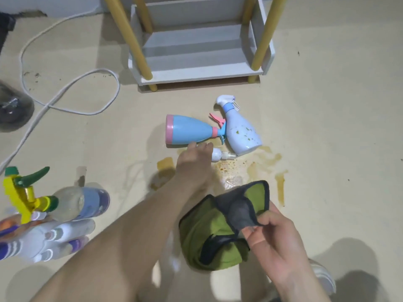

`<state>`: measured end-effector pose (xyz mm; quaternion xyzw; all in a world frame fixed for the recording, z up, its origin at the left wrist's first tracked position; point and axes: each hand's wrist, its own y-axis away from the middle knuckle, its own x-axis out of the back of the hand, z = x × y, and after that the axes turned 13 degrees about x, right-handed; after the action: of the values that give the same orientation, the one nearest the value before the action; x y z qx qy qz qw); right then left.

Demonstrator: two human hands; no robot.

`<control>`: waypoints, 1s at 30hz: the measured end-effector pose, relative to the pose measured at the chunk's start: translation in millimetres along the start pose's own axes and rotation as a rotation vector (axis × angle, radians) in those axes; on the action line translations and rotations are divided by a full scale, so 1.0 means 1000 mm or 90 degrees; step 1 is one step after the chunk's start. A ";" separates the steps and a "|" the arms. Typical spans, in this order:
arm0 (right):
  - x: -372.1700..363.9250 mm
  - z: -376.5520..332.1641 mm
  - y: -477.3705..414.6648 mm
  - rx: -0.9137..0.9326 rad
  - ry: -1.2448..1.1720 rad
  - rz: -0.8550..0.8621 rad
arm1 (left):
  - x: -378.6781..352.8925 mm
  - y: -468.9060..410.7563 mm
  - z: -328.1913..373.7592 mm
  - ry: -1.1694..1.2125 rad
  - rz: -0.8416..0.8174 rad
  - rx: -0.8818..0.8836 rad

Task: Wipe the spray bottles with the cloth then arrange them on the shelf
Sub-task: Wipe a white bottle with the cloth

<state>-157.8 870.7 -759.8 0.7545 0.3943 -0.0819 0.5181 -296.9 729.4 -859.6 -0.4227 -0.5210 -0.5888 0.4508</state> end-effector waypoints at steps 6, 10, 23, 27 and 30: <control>0.003 -0.008 -0.012 0.014 0.014 -0.035 | -0.010 -0.011 0.000 -0.063 -0.006 -0.044; -0.006 -0.013 -0.011 0.035 0.055 -0.102 | 0.026 0.015 -0.003 0.349 -0.228 0.211; -0.081 -0.015 0.080 0.562 0.781 -0.394 | 0.177 0.159 0.007 0.911 -0.277 0.234; -0.087 -0.023 0.115 0.584 0.769 -0.328 | 0.209 0.190 0.002 0.899 -0.287 0.092; -0.091 -0.035 0.138 0.388 0.466 -0.247 | 0.223 0.207 -0.005 0.859 -0.224 0.066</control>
<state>-135.1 832.8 -596.9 0.7633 0.6410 -0.0184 0.0779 -148.9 694.0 -596.3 0.1481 -0.2153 -0.7614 0.5933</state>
